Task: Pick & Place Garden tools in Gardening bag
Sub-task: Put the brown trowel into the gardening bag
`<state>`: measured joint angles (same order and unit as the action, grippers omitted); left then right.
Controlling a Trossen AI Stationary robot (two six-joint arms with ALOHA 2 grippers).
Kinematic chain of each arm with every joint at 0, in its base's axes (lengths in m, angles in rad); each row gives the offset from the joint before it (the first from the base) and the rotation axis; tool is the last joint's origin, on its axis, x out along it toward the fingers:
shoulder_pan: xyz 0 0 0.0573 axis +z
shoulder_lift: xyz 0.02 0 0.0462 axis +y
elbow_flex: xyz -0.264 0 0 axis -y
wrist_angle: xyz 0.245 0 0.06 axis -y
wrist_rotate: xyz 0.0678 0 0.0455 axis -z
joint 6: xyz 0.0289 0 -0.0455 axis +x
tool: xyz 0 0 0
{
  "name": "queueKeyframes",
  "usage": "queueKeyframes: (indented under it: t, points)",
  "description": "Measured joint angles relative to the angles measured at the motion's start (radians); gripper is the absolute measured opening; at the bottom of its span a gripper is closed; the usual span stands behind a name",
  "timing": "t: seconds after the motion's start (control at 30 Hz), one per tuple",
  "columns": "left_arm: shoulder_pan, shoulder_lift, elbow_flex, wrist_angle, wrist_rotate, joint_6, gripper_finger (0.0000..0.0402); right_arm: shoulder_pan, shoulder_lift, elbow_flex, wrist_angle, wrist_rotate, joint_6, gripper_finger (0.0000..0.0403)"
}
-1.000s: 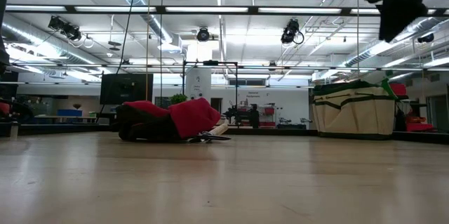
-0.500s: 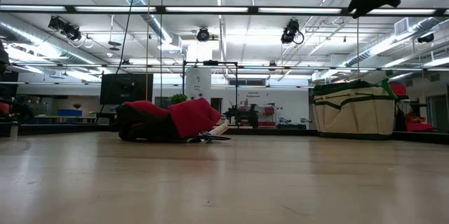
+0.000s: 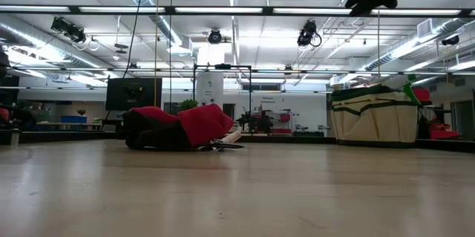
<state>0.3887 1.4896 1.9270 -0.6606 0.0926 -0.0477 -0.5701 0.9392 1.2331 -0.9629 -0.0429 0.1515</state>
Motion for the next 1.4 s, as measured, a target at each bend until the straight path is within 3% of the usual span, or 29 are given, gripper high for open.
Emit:
queueKeyframes:
  t: [0.33, 0.77, 1.2, 1.4]
  points:
    - [-0.089, 0.001, -0.104, -0.078, -0.074, 0.011, 0.0291, 0.063, 0.100, 0.000, 0.120, 0.041, -0.047, 0.0165]
    - [-0.160, -0.034, -0.333, -0.064, -0.145, -0.019, 0.0290, 0.098, 0.113, 0.000, 0.165, 0.053, -0.059, 0.0165]
    - [-0.166, -0.186, -0.527, -0.056, -0.162, -0.008, 0.0290, 0.129, 0.113, 0.000, 0.181, 0.047, -0.109, 0.0165]
    - [-0.166, -0.216, -0.549, -0.062, -0.189, -0.008, 0.0290, 0.141, 0.113, 0.000, 0.194, 0.046, -0.111, 0.0165]
